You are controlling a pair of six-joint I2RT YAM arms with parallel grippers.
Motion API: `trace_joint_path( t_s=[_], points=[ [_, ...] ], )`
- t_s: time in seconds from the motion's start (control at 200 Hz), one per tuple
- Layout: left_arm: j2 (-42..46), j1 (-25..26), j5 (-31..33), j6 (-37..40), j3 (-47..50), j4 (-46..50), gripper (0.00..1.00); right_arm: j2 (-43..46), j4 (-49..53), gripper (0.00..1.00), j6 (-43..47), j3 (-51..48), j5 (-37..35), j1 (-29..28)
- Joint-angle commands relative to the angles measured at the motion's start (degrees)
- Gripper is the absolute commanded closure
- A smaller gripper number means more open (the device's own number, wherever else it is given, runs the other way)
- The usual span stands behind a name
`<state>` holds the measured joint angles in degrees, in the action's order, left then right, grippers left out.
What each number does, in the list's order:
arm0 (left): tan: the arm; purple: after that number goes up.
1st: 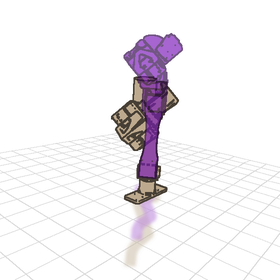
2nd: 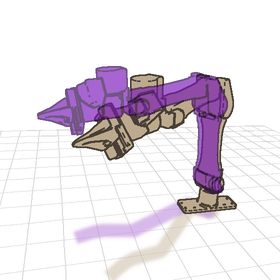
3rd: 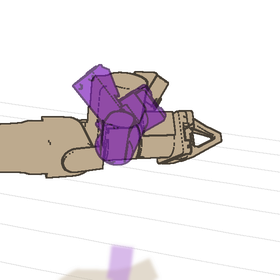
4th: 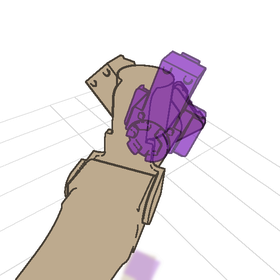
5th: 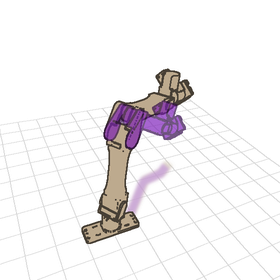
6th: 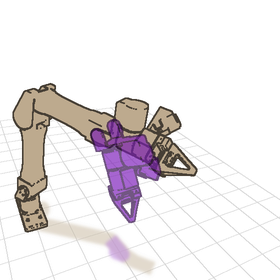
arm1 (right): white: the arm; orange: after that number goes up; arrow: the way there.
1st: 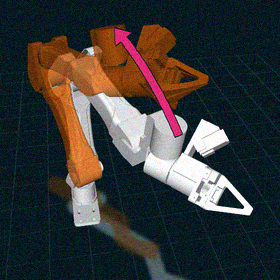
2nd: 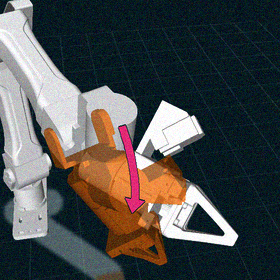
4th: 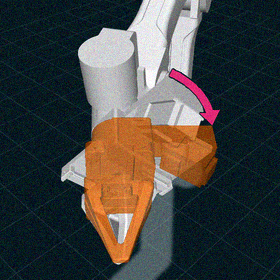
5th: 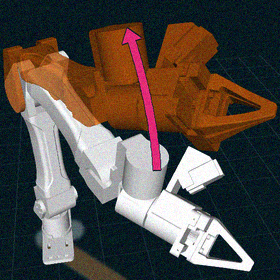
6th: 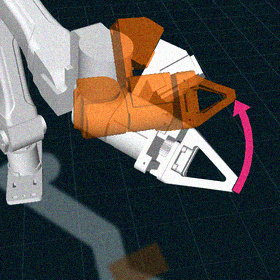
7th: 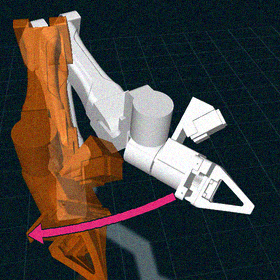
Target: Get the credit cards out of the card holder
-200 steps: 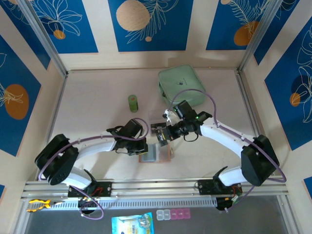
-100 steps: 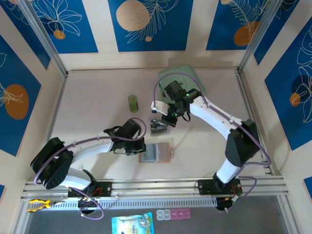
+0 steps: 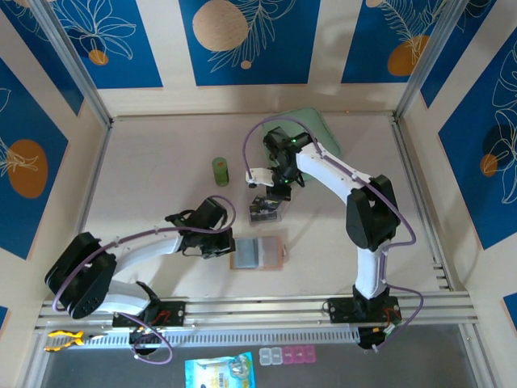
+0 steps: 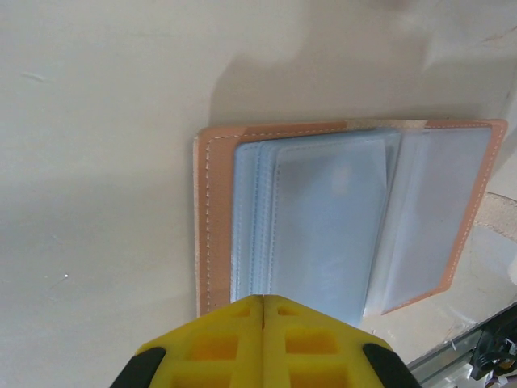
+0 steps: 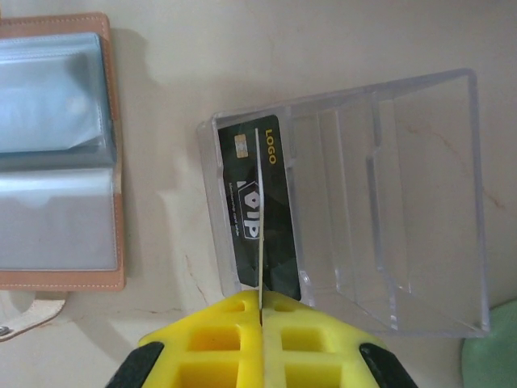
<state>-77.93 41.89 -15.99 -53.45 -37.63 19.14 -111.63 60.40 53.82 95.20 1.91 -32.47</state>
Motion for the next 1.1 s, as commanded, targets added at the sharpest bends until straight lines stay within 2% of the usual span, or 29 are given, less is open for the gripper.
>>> trace_joint_path(
  t_s=[0.0, 0.24, 0.38, 0.525, 0.77, 0.91, 1.095],
  points=[
    [0.8, -0.8, 0.5, 1.4, 1.1, 1.4, 0.96, -1.5, 3.3, 1.00, 2.1, 1.7, 2.5, 0.3],
    [0.1, -1.3, -0.4, 1.5, 1.3, 0.5, 0.96, -2.9, 1.9, 1.00, 1.7, 0.2, 2.9, -0.1],
    [-0.2, -1.3, -1.0, 1.6, 0.9, 0.2, 0.96, -3.2, 0.2, 0.90, 1.0, -0.1, 2.1, -0.1],
    [-0.6, -1.3, -1.2, 1.9, 0.2, 0.4, 0.96, -1.4, -2.3, 0.76, -0.1, -1.1, 3.2, 0.4],
    [-1.4, -1.3, -2.0, 1.8, -0.4, -0.4, 0.95, 3.7, -7.2, 0.74, -3.9, -5.4, 4.5, 0.8],
    [-2.0, -1.3, -2.6, 1.7, -0.6, -1.1, 0.95, 7.2, -11.9, 0.74, -10.9, -9.0, 6.0, 0.9],
    [-2.6, -1.3, -2.8, 1.7, -1.0, -1.8, 0.95, 12.4, -19.6, 0.75, -31.6, -14.1, 6.7, 0.3]
  ],
)
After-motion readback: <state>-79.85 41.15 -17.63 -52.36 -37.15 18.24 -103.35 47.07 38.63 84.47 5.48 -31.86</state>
